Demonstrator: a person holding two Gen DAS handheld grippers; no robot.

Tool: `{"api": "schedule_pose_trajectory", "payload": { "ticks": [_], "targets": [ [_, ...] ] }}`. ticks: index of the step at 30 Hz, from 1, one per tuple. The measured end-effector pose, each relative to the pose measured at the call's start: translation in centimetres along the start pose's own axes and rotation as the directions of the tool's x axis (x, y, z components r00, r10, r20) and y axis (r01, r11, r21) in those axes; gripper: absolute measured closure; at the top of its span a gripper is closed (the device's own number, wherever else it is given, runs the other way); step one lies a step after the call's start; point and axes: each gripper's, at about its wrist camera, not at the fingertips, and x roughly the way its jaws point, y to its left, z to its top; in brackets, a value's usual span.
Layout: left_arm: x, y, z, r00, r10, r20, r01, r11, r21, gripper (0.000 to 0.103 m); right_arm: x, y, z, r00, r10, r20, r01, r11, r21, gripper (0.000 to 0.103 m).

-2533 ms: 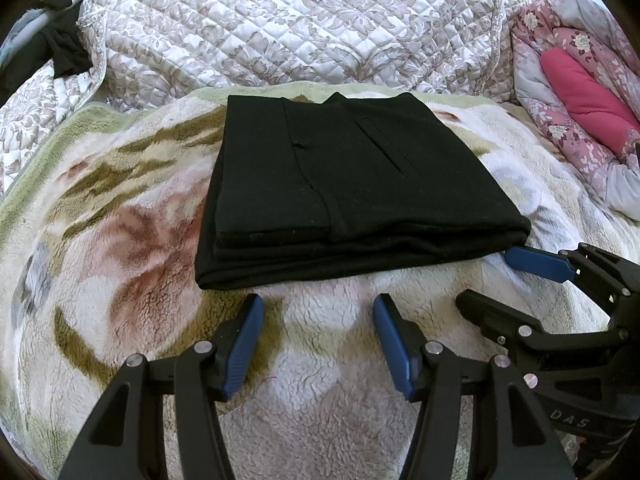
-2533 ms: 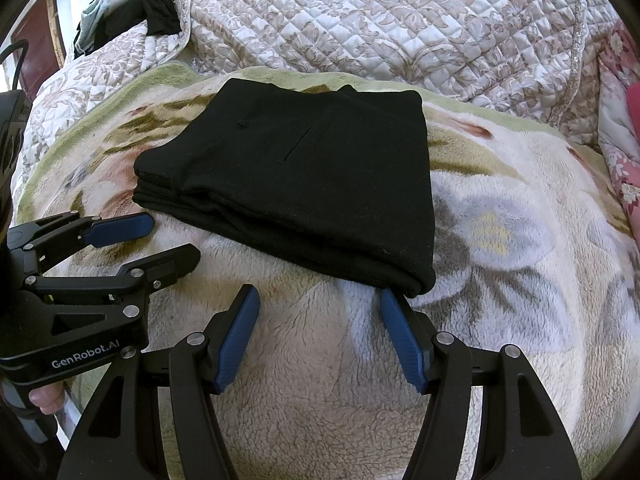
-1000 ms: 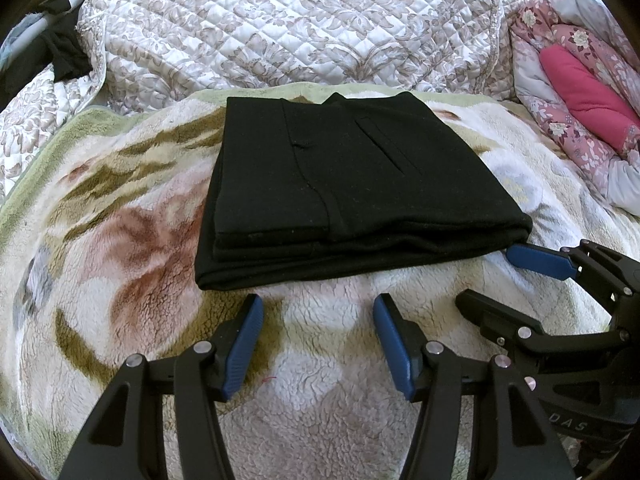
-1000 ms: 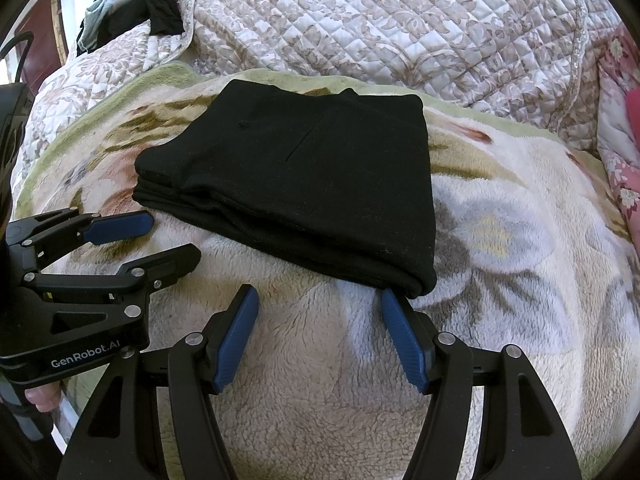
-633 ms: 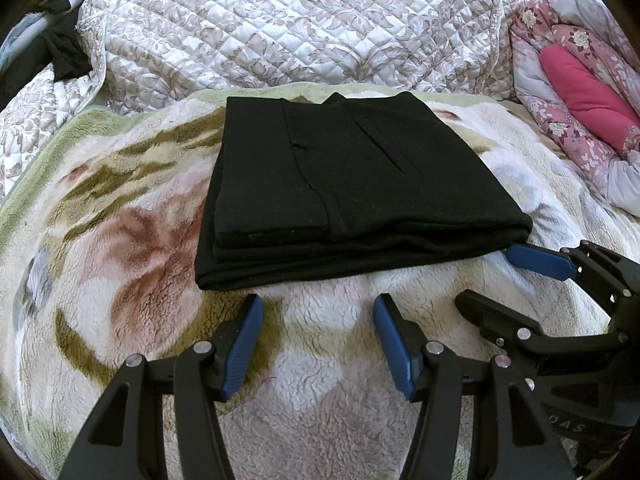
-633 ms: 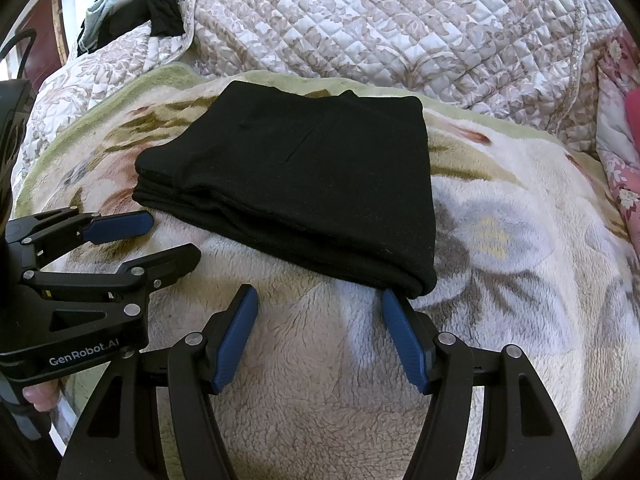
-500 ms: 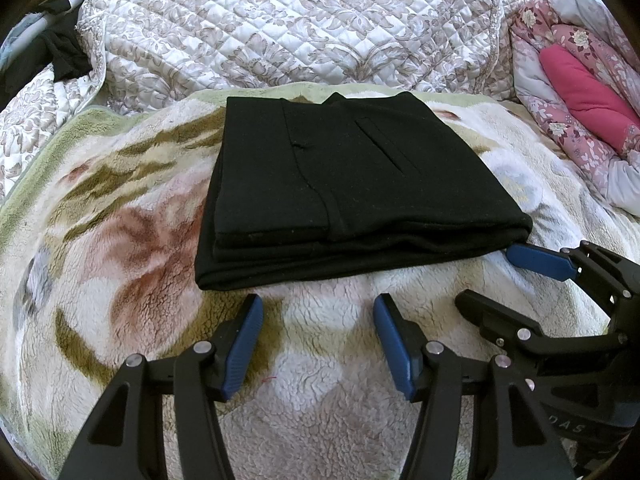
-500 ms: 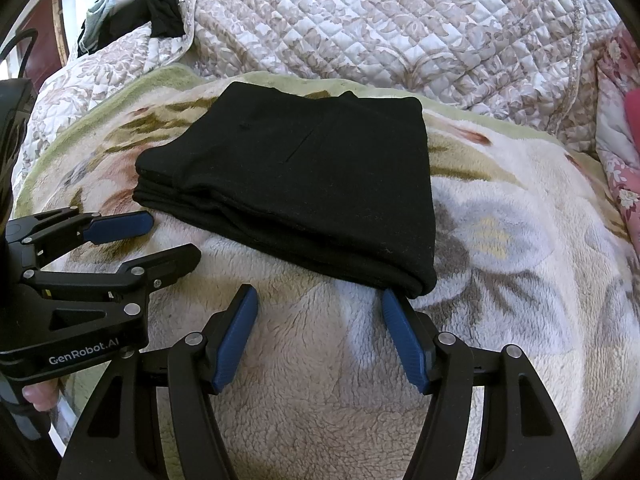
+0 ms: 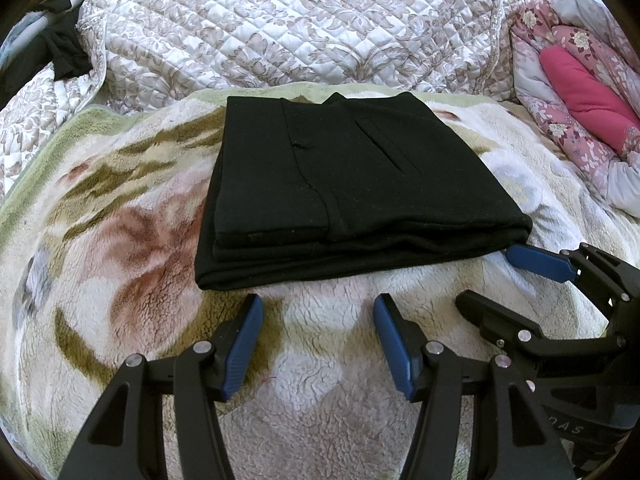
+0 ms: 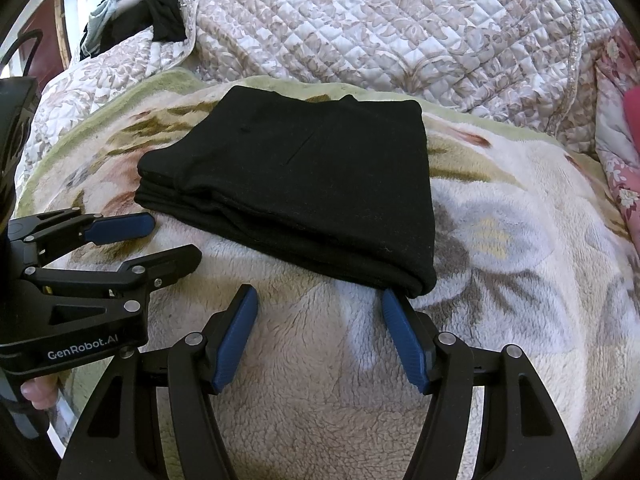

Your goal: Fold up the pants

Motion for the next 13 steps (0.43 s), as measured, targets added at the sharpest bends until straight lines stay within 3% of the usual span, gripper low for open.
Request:
{"api": "schedule_pose_trajectory", "payload": {
  "ticks": [13],
  "targets": [
    [0.02, 0.09, 0.02, 1.000, 0.000, 0.003, 0.000, 1.000, 0.000, 0.042, -0.04, 0.08, -0.12, 1.000, -0.001, 0.009, 0.001, 1.000, 0.000, 0.038]
  ]
}}
